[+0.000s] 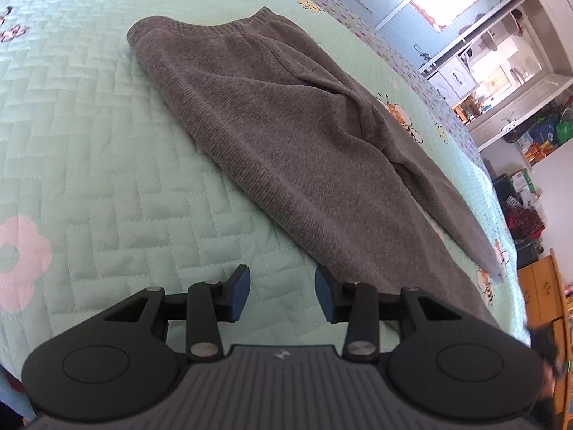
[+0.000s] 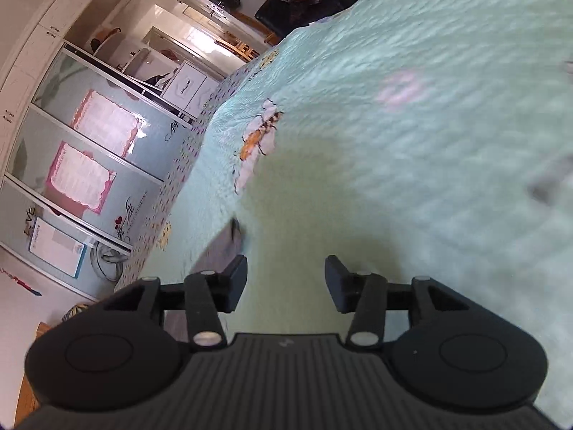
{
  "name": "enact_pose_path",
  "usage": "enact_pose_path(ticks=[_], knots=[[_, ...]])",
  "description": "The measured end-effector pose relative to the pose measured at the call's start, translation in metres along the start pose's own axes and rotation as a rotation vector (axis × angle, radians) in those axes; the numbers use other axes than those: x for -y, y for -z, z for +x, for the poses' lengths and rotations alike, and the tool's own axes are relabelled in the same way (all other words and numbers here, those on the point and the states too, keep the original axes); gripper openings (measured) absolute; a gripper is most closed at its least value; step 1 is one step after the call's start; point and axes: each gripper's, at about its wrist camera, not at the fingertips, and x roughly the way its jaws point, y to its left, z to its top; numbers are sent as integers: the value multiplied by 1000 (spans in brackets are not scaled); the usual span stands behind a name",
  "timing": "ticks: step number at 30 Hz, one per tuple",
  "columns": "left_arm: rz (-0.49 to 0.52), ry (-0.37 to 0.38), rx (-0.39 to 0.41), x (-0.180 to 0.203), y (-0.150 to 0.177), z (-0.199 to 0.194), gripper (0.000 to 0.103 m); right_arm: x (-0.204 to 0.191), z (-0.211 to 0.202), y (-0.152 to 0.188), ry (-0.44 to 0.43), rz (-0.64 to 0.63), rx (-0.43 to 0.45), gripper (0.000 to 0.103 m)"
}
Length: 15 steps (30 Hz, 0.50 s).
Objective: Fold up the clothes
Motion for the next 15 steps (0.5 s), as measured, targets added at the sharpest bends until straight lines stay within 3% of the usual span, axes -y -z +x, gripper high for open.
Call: enact_pose_path(ticks=[5, 10, 11, 12, 13, 15], knots=[[-26, 52, -5, 3, 6, -13, 42, 11, -74, 58, 48, -11, 2, 56], [-42, 92, 1, 5, 10, -33, 42, 10, -53, 89, 18, 44, -13, 57], [-46, 98, 8, 5, 10, -39, 42, 9, -48, 89, 19, 59, 6, 52], [-51, 103, 18, 4, 10, -45, 42, 11, -46, 87, 17, 105, 14, 15], [-56, 108, 27, 3, 10, -51, 42, 16, -44, 84, 15, 161, 12, 5], [-65, 117, 45, -1, 10, -60, 42, 24, -46, 80, 19, 205, 25, 3]])
